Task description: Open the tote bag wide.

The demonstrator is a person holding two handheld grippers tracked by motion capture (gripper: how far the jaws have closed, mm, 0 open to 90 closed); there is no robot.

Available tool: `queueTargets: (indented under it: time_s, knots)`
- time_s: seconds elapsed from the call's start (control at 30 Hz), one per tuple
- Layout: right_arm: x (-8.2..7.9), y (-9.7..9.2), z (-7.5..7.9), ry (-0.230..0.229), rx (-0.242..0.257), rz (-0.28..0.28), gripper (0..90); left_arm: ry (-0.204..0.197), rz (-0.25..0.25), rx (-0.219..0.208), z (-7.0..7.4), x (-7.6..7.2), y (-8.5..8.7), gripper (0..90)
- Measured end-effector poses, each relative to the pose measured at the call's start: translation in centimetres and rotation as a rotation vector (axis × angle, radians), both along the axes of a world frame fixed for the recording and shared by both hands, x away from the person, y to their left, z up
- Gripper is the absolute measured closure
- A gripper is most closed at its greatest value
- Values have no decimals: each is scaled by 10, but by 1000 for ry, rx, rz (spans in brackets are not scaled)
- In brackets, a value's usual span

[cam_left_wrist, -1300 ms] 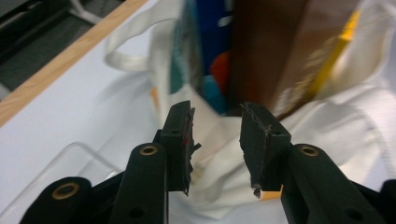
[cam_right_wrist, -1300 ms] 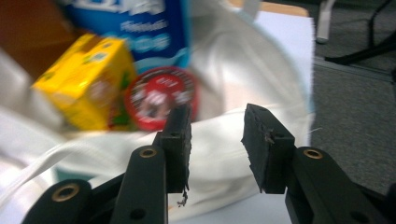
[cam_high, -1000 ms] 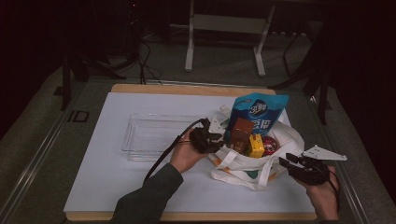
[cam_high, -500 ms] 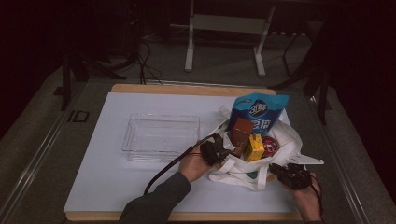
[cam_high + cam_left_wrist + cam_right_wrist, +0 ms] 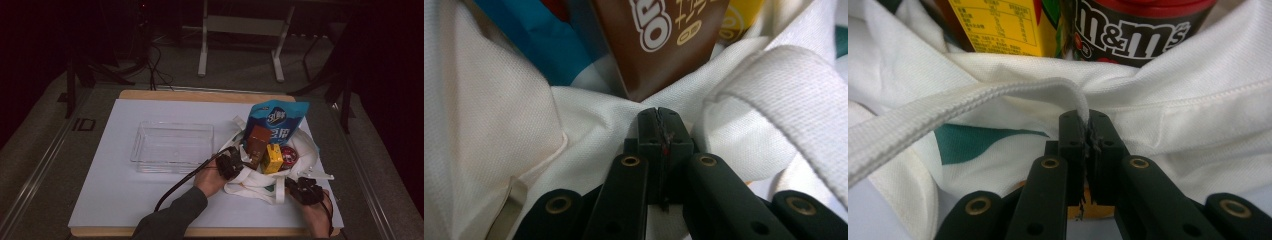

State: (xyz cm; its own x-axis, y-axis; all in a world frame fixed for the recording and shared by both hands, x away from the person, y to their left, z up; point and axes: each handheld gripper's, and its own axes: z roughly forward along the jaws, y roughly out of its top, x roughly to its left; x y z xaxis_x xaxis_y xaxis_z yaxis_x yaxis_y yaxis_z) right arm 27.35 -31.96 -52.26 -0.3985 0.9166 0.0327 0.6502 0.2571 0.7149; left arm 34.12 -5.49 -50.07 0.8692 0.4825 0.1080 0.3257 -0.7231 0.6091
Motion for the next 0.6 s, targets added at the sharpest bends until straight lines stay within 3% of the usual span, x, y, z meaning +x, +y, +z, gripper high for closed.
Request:
queueTargets:
  time_s: [0.13, 0.33, 0.47, 0.6]
  knots:
    - [-1, -2, -2, -8, 18, 2, 863, -5, -14, -70, 13, -3, 12, 841]
    - [-1, -4, -3, -8, 31, 1, 862, -68, -11, -161, 42, -7, 30, 833]
    - [-1, -4, -2, -5, 32, 2, 862, -83, 18, -159, 45, -4, 30, 847]
    - [-1, -4, -2, -5, 29, 8, 862, -61, 61, -161, 38, 5, 28, 850]
